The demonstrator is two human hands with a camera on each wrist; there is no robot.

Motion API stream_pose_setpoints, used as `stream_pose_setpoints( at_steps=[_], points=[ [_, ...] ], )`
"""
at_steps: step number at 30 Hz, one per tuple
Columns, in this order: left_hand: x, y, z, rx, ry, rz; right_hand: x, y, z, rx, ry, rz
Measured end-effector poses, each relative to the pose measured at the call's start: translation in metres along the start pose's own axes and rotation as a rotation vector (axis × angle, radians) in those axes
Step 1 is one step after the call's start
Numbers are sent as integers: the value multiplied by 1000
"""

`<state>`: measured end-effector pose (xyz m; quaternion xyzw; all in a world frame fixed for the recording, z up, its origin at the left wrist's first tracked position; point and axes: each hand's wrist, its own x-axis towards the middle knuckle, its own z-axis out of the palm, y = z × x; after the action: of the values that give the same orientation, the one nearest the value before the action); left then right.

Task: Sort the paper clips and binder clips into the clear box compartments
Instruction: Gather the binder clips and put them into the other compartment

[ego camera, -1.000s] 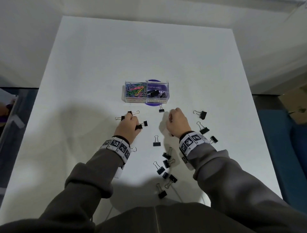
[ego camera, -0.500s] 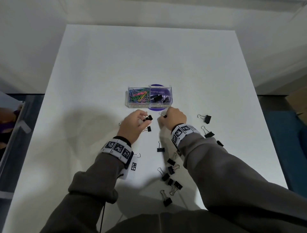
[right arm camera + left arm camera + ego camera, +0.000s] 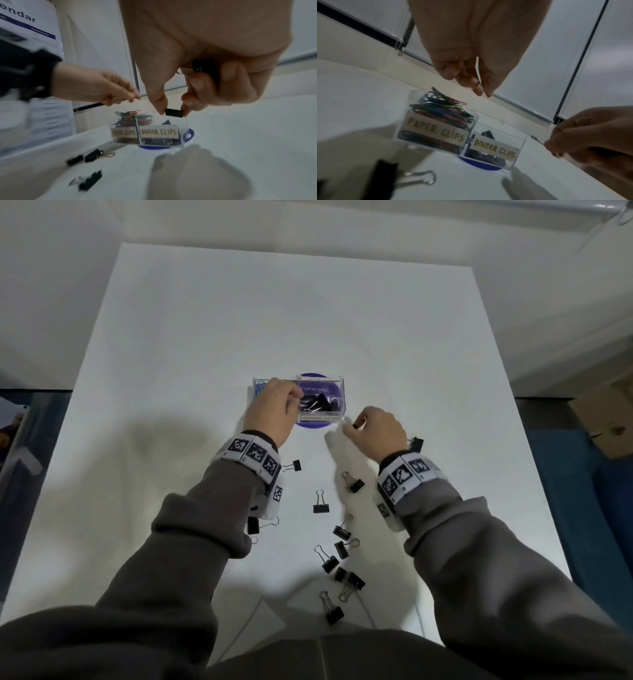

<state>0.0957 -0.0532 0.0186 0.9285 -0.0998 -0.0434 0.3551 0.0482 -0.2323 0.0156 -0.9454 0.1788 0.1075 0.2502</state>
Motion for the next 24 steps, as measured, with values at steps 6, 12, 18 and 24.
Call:
stream_pose_setpoints(
  at_steps=[6,12,18,24],
  points=[
    [-47,-59,-11,65,11,-190,31,-39,-10,-58,-10,-153],
    [-74,-85,-12,154,-166,-285,44,-59,-9,-261,6,-247],
    [-76,-90,-5,159,-127,-277,13,-57,13,-286,171,-583],
    [-79,-88,0,303,-79,-313,-9,-69,68,-281,-213,-710]
  ],
)
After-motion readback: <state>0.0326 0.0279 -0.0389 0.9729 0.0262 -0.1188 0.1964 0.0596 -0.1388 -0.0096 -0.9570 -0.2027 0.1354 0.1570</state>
